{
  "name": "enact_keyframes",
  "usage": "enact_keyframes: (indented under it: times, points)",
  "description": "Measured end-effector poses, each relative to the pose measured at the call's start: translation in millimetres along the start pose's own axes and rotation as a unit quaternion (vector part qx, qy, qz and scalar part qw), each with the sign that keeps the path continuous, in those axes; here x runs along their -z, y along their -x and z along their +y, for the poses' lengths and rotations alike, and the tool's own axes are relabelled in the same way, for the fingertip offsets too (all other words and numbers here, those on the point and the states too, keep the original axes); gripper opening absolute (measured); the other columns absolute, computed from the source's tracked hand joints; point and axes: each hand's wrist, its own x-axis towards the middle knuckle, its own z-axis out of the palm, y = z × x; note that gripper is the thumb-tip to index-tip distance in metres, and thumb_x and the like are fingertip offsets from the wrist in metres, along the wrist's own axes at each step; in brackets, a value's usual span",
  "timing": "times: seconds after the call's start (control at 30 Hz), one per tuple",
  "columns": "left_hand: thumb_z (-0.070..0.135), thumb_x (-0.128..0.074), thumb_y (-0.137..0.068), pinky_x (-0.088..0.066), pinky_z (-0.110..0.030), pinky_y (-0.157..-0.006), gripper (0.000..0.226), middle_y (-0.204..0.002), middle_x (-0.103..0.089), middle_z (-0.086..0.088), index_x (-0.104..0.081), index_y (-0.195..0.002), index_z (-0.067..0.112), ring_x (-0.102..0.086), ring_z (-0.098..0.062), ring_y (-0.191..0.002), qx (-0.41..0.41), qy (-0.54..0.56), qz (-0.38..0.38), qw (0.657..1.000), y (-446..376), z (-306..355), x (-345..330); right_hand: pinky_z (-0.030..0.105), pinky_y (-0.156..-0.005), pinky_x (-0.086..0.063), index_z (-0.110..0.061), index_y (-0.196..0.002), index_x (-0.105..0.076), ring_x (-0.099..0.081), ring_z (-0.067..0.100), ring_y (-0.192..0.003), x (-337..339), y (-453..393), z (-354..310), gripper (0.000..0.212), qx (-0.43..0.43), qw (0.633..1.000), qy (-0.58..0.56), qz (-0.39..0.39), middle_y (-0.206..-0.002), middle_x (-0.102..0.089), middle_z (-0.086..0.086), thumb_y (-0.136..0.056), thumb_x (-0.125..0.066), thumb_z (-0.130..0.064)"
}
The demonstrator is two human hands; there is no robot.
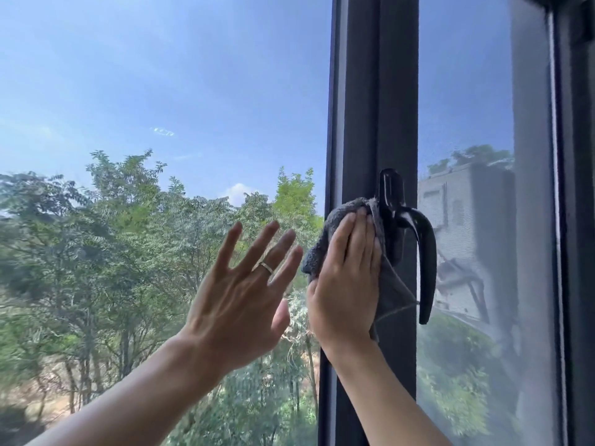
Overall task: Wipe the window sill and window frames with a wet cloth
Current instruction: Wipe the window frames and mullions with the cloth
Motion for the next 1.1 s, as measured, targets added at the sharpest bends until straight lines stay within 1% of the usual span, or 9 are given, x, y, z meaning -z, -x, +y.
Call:
enact_keyframes:
  times: [0.1, 0.23, 0.33, 0.43, 0.53, 0.7, 0.87, 0.97, 1.1]
  points:
    - [0.048, -0.058, -0.076, -0.005, -0.058, -0.119, 0.075, -0.153, -0.037, -0.013, -0.048, -0.142, 0.012, -0.027, -0.031, -0.145, -0.001, 0.006, 0.017, 1.0, -10, -7, 6, 0.045, -0.119, -0.024, 0.009, -0.149, -0.026, -0.028, 0.036, -0.145, 0, 6, 3, 0.079, 0.016, 1.0, 0.004, 0.013, -0.155, -0.028, 0.027, -0.076, -0.057, 0.003]
    - [0.049, -0.058, -0.079, -0.007, -0.059, -0.118, 0.072, -0.152, -0.039, -0.013, -0.049, -0.141, 0.014, -0.026, -0.031, -0.146, -0.015, -0.009, 0.036, 0.999, -23, -23, 10, 0.046, -0.117, -0.026, 0.01, -0.146, -0.032, -0.033, 0.039, -0.141, -2, -3, -1, 0.084, 0.012, 1.0, 0.023, 0.002, -0.151, -0.034, 0.03, -0.071, -0.07, 0.003]
    - [0.051, -0.055, -0.079, -0.01, -0.061, -0.117, 0.072, -0.152, -0.039, -0.013, -0.05, -0.141, 0.014, -0.027, -0.031, -0.145, -0.002, -0.006, 0.034, 0.999, -42, -36, 13, 0.046, -0.12, -0.024, 0.008, -0.149, -0.028, -0.028, 0.037, -0.145, -2, -50, -12, 0.08, -0.004, 0.999, 0.028, 0.02, -0.154, -0.029, 0.028, -0.077, -0.063, 0.004]
    - [0.052, -0.054, -0.078, -0.009, -0.062, -0.117, 0.072, -0.151, -0.04, -0.013, -0.052, -0.139, 0.015, -0.029, -0.031, -0.145, 0.01, 0.003, 0.039, 0.999, -57, -43, 15, 0.043, -0.118, -0.024, 0.007, -0.149, -0.029, -0.031, 0.036, -0.143, 0, -40, -12, 0.083, -0.005, 0.999, 0.015, 0.038, -0.154, -0.031, 0.027, -0.073, -0.061, 0.001]
    - [0.052, -0.054, -0.077, -0.008, -0.063, -0.117, 0.071, -0.15, -0.041, -0.013, -0.053, -0.139, 0.016, -0.029, -0.031, -0.145, 0.004, -0.002, 0.051, 0.999, -67, -46, 16, 0.043, -0.116, -0.024, 0.007, -0.148, -0.03, -0.035, 0.037, -0.141, 0, -29, -7, 0.091, 0.003, 1.0, 0.013, 0.004, -0.152, -0.034, 0.027, -0.066, -0.071, 0.002]
    - [0.054, -0.049, -0.079, -0.01, -0.063, -0.116, 0.072, -0.149, -0.043, -0.013, -0.053, -0.139, 0.016, -0.03, -0.031, -0.145, 0.028, -0.007, 0.058, 0.998, -89, -58, 20, 0.046, -0.117, -0.028, 0.005, -0.149, -0.029, -0.031, 0.035, -0.143, -5, -113, -15, 0.081, 0.007, 0.998, 0.033, 0.05, -0.154, -0.032, 0.024, -0.077, -0.066, 0.002]
    - [0.053, -0.049, -0.079, -0.011, -0.063, -0.116, 0.07, -0.15, -0.043, -0.012, -0.053, -0.14, 0.017, -0.029, -0.029, -0.145, 0.041, 0.004, 0.07, 0.997, -99, -66, 24, 0.043, -0.118, -0.027, 0.005, -0.149, -0.03, -0.034, 0.034, -0.141, -3, -99, -13, 0.084, 0.01, 0.999, 0.004, 0.048, -0.154, -0.033, 0.023, -0.075, -0.069, 0.002]
    - [0.053, -0.048, -0.08, -0.011, -0.064, -0.116, 0.07, -0.15, -0.043, -0.012, -0.053, -0.14, 0.017, -0.028, -0.029, -0.145, 0.046, -0.001, 0.083, 0.996, -108, -75, 26, 0.045, -0.118, -0.027, 0.006, -0.149, -0.029, -0.033, 0.035, -0.142, -7, -137, -15, 0.081, 0.015, 0.998, 0.019, 0.058, -0.152, -0.035, 0.024, -0.079, -0.068, -0.002]
    - [0.058, -0.04, -0.083, -0.007, -0.064, -0.116, 0.071, -0.153, -0.038, -0.01, -0.047, -0.144, 0.021, -0.022, -0.029, -0.148, 0.053, -0.013, 0.077, 0.996, -119, -87, 28, 0.043, -0.122, -0.016, 0.001, -0.154, -0.016, -0.019, 0.03, -0.149, 0, -199, -25, 0.074, 0.004, 0.999, -0.005, 0.043, -0.159, -0.022, 0.02, -0.092, -0.055, -0.011]
